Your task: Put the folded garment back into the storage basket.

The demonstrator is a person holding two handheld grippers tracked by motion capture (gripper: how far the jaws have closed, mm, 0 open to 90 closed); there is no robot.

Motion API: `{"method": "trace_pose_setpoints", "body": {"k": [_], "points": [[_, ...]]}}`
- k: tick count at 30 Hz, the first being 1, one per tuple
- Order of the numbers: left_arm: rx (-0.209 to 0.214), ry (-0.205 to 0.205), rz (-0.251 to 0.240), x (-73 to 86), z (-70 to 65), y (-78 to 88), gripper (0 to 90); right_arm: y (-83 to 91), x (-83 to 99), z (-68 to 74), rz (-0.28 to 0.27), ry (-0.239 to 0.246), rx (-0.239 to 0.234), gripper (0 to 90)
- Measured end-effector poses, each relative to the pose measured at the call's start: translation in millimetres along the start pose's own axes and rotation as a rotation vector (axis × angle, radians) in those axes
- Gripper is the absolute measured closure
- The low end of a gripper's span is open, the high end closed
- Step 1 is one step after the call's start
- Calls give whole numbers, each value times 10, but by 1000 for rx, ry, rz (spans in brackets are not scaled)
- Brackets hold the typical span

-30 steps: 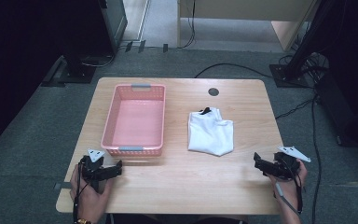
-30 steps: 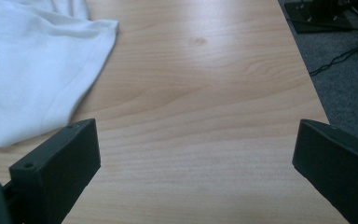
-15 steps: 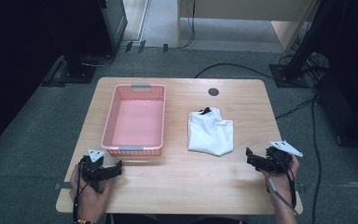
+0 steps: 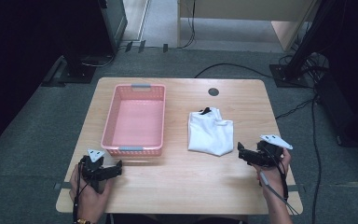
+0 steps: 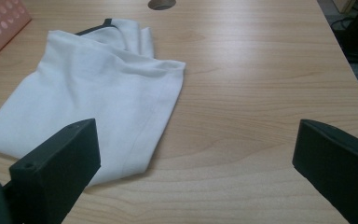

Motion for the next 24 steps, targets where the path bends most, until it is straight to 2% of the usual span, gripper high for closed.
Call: {"method": "trace_pose_setpoints", "body": {"k": [24], "points": [[0,0,0,0,0,0,0,-135,-86,333,1,32,-38,6]]}}
Point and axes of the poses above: each handheld gripper's, and its own axes: y roughly backward along the jaws, x roughly out of its underside, z roughly to its left, the point moved 2 cm from there along -y, roughly forward along the jaws, and after that the axes turned 14 degrees about -y, right-handed, at the moved point
